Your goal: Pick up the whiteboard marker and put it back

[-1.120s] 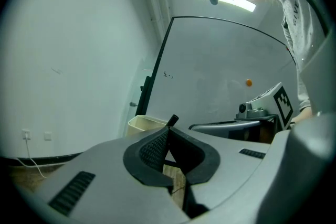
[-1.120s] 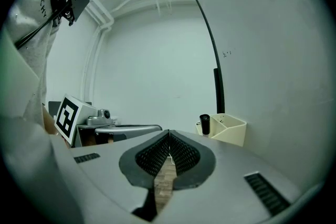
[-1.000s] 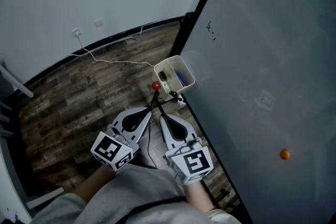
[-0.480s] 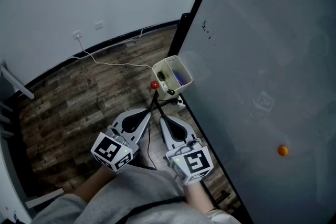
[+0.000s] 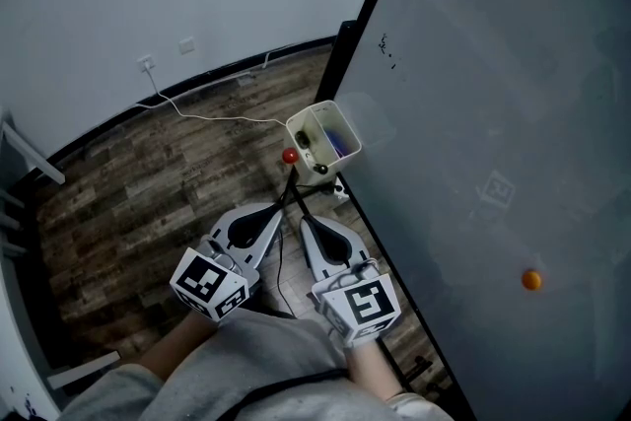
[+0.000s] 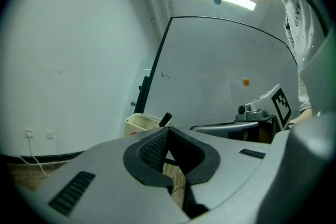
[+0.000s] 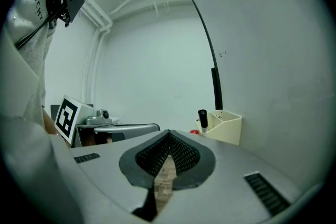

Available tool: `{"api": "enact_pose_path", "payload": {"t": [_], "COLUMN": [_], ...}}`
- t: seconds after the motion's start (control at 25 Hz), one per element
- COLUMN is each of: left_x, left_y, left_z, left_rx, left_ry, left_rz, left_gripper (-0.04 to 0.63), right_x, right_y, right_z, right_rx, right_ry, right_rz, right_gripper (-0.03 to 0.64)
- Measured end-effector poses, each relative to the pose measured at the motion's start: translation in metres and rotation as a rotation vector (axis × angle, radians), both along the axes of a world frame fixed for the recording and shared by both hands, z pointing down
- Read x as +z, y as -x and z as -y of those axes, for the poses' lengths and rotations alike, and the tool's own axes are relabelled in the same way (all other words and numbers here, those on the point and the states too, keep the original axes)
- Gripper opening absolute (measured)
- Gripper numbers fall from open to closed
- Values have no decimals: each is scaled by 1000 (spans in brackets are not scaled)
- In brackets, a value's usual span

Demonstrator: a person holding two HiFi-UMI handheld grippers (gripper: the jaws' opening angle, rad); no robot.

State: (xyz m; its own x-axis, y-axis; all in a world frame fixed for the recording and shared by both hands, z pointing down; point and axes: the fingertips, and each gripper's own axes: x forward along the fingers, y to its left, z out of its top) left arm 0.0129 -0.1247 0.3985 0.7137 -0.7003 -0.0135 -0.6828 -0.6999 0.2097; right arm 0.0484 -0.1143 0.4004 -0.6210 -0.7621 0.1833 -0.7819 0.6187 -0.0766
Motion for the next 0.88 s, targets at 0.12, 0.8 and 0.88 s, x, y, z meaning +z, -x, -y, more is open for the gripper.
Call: {"api": "enact_pose_path", "payload": {"t": [0.12,0.8,0.88], "left_x": [0,-1,-1], "left_y": [0,4,4], "left_z": [-1,-4,-7], "left_rx": [-1,-11,-12], "left_ry": [0,-3,-3], "left_rz": [1,4,3], "left_gripper": [15,15,15], "right_x": [1,1,-1], "right_y": [-1,1,3], "right_z": [-1,-4,-6], "right_rx": [2,-7,-15], "right_ry": [5,10,-2], "right_rz": [-2,11,29], "right_gripper": [18,18,18]}}
